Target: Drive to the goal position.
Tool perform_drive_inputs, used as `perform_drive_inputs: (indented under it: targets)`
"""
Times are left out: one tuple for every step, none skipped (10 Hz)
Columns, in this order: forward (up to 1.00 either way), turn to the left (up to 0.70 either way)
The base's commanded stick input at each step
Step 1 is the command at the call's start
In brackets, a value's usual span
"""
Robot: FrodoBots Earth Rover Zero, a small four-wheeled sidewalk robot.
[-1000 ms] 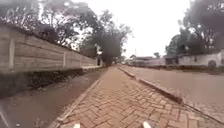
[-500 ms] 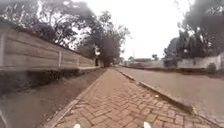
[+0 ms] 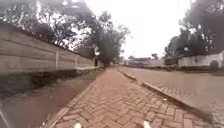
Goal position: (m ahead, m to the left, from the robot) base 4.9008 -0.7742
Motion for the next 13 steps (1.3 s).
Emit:
perform_drive_inputs:
  targets:
    - [0.7, -0.29]
    - [0.7, -0.14]
    - [0.7, 0.06]
    - [0.7, 0.05]
    - [0.7, 0.03]
    - [0.7, 0.03]
    - [0.7, 0.04]
    - [0.7, 0.04]
    - [0.7, 0.03]
    - [0.7, 0.03]
    - [0.7, 0.03]
    - [0.7, 0.02]
    - [0.7, 0.03]
